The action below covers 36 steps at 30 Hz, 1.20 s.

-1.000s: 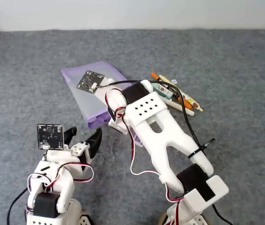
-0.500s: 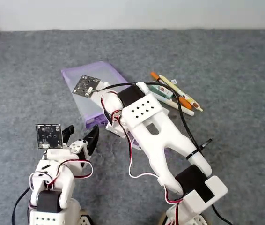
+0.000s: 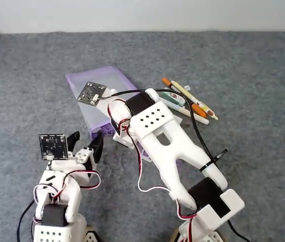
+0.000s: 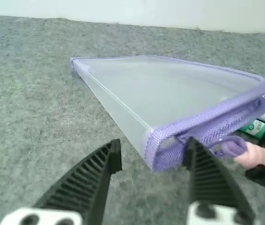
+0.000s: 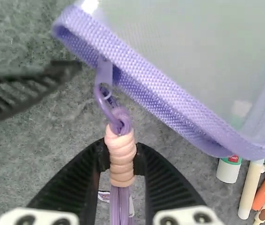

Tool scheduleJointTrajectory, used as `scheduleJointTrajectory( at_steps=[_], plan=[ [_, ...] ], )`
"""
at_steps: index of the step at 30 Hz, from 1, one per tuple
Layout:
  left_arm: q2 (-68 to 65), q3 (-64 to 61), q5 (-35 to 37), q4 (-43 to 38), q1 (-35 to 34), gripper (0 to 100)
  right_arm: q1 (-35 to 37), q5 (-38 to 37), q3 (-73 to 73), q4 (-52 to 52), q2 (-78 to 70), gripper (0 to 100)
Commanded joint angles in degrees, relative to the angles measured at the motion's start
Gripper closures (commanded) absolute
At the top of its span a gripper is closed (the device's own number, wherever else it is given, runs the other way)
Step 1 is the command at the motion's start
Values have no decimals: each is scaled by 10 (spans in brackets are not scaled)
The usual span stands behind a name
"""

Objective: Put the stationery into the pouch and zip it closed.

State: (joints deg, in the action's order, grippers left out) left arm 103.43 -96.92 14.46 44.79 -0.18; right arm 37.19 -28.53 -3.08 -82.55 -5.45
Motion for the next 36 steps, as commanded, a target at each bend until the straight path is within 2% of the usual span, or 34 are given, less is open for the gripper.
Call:
scheduleJointTrajectory(
  at_steps=[1, 8, 16, 22, 26, 32, 36],
  plan=[
    [3, 7, -7, -13, -2, 819, 3, 3, -32, -4, 30, 990],
    [3, 35, -6, 45, 2, 819, 3, 4, -32, -4, 30, 990],
    [2, 44, -7, 61, 2, 819, 3, 4, -32, -4, 29, 990],
    [-8, 88, -15, 101, 3, 819, 3, 4, -31, -4, 29, 990],
    [-84, 151, -18, 105, 3, 819, 3, 3, -31, -4, 29, 990],
    [-282, 229, -15, 100, 4, 819, 3, 4, -31, -4, 29, 990],
    [-366, 245, 11, 60, -1, 819, 1, 4, -31, -4, 29, 990]
  ],
)
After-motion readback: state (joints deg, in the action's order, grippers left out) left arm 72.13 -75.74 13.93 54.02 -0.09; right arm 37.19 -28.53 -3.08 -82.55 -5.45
